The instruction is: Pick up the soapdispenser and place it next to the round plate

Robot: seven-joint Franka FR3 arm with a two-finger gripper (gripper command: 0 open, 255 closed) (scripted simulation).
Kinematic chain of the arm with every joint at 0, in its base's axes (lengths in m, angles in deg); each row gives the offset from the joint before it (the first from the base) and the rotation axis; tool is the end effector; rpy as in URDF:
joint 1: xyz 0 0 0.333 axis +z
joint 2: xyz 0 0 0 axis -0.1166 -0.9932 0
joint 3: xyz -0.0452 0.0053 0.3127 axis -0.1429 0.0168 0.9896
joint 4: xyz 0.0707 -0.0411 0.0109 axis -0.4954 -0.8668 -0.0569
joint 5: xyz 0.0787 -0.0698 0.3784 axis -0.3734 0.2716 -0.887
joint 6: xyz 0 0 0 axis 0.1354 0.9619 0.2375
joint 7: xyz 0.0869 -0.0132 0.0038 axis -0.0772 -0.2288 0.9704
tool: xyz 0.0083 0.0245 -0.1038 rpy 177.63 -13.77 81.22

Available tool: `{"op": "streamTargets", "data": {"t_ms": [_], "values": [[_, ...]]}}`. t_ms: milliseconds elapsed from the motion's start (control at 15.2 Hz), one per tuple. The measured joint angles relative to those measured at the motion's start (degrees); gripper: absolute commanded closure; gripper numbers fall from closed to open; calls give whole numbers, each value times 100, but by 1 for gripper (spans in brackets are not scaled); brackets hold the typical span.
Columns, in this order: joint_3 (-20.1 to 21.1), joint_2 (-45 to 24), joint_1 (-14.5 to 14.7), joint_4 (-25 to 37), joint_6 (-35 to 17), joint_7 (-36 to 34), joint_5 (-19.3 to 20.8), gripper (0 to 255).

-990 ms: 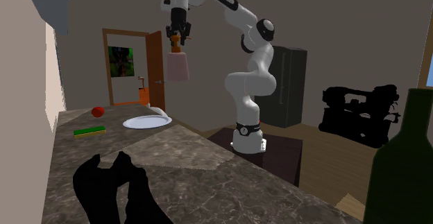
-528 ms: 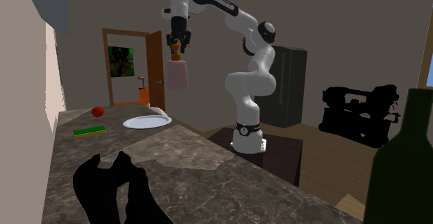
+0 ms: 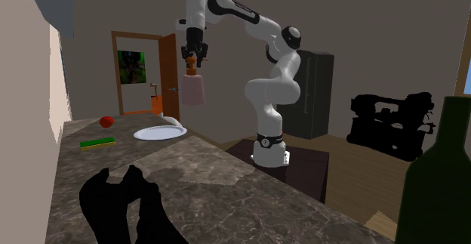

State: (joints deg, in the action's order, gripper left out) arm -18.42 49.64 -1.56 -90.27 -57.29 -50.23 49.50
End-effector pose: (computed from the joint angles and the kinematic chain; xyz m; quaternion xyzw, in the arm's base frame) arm 0.0820 -0.3493 0.6044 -0.9951 0.0128 -0.0937 0.0285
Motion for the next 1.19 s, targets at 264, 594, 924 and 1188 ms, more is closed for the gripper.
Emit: {"op": "streamTargets", "data": {"t_ms": [264, 594, 924, 1188], "values": [[-105, 136, -82, -360, -231, -9, 121, 255], [-275, 263, -166, -743, -508, 2, 286, 255], [-472, 352, -236, -1098, -800, 10, 462, 255], [-604, 431, -306, -1420, -1041, -19, 596, 255]]}}
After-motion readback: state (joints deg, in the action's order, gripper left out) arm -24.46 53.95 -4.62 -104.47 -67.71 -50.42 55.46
